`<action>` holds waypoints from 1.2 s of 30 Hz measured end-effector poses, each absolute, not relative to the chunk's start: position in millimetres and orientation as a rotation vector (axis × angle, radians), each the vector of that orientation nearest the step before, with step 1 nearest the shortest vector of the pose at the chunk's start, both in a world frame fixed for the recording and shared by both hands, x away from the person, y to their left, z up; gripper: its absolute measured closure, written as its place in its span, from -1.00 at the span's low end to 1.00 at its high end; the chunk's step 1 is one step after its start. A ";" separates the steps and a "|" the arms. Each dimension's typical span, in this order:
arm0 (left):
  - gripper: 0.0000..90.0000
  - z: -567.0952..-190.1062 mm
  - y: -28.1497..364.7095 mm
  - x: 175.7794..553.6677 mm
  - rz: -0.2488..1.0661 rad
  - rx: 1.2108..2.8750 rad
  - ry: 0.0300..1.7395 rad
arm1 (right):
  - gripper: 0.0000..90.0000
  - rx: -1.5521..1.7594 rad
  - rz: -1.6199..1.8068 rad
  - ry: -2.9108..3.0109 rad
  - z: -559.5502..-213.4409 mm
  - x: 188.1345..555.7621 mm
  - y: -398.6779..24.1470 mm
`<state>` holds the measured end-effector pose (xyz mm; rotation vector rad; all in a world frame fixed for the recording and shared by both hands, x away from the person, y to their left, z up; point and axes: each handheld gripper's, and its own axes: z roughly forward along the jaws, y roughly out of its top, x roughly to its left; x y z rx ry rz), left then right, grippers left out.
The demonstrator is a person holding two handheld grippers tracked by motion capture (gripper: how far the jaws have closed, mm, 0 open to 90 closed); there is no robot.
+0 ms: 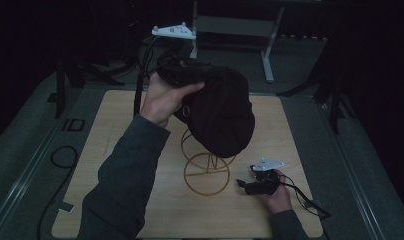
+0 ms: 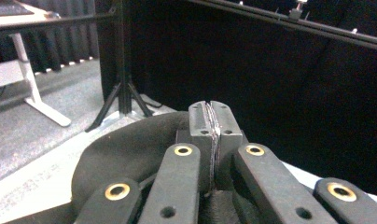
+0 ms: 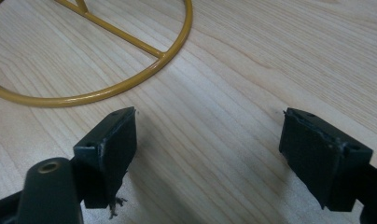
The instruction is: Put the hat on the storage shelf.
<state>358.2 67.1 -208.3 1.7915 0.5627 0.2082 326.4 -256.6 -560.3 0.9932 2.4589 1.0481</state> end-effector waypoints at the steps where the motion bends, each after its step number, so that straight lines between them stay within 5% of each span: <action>1: 0.98 -211.6 67.6 357.1 0.213 1.797 0.566 | -0.59 0.994 1.048 2.459 -560.2 326.4 -256.6; 36: 0.98 -366.0 137.0 348.9 0.022 1.817 0.780 | -0.59 0.974 1.046 2.455 -560.4 327.2 -256.8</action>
